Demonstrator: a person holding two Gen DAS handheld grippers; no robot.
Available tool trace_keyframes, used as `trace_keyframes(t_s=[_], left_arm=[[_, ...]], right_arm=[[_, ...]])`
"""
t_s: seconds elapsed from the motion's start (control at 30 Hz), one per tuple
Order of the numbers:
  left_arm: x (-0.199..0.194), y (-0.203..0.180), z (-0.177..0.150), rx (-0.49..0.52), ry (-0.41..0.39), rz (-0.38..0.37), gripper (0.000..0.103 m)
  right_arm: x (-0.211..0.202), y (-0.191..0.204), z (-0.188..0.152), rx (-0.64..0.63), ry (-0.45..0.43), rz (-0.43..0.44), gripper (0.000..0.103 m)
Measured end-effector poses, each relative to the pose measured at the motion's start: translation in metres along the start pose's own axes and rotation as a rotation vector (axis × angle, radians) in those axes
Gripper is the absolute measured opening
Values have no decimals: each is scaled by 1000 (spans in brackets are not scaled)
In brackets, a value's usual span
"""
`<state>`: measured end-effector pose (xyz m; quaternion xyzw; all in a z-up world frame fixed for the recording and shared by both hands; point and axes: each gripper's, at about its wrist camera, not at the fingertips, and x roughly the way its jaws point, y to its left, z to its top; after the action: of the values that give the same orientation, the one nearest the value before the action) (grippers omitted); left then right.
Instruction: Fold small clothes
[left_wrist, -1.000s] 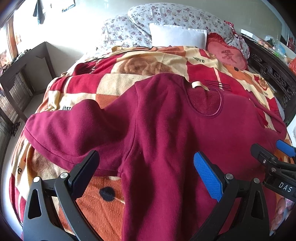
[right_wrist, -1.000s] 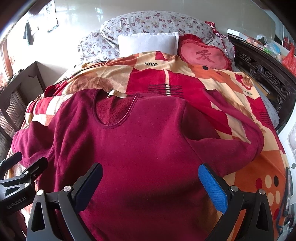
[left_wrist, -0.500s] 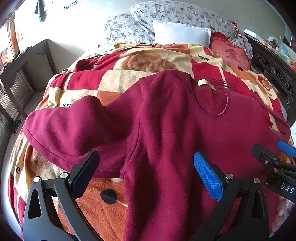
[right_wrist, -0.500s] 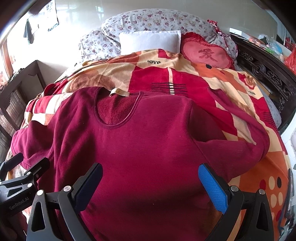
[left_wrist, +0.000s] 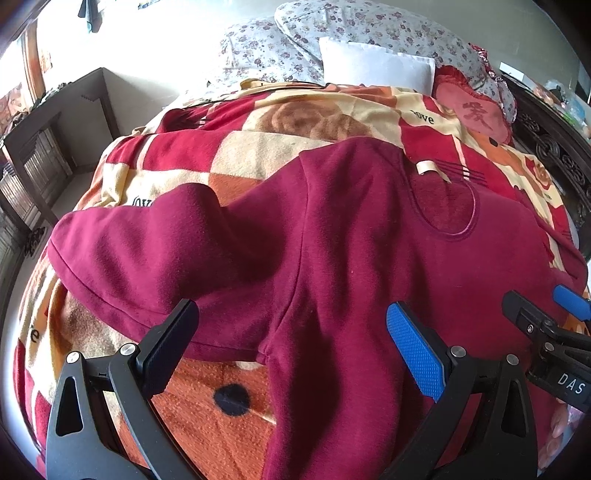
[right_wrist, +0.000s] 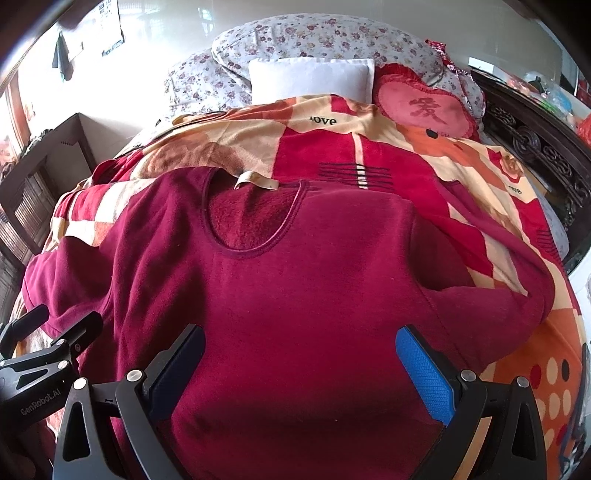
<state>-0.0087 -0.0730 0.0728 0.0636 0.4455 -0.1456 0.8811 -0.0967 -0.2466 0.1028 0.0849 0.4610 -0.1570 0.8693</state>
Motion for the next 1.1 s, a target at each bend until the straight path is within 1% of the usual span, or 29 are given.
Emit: trace_keyframes(t_s=[0.27, 0.43, 0.53, 0.6, 0.7, 0.77, 0.87, 0.9, 1.0, 1.07, 1.1], left_arm=[[4, 9, 2, -25, 8, -3, 102], [1, 31, 5, -68, 14, -17, 102], [-3, 61, 9, -117, 12, -12, 102], [-5, 89, 12, -168, 9, -9, 102], [-2, 139, 15, -277, 16, 15, 102], [1, 175, 15, -373, 19, 31, 102], [8, 232, 11, -519, 7, 84, 101], [10, 244, 9, -548, 9, 91, 98], [23, 281, 5, -646, 21, 102, 97], [32, 297, 3, -695, 34, 95, 95], [38, 304, 2, -718, 42, 92, 92]], right_arm=[[8, 6, 2, -3, 12, 4, 102], [11, 10, 2, -13, 19, 12, 102], [14, 16, 4, -24, 19, 18, 102], [16, 20, 5, -29, 20, 22, 102], [19, 28, 7, -34, 22, 36, 102], [21, 35, 9, -45, 24, 44, 102], [22, 45, 9, -69, 28, 53, 102], [23, 48, 9, -79, 30, 54, 102], [24, 56, 10, -99, 31, 56, 102], [26, 60, 11, -105, 34, 59, 102], [27, 62, 11, -107, 36, 61, 102]])
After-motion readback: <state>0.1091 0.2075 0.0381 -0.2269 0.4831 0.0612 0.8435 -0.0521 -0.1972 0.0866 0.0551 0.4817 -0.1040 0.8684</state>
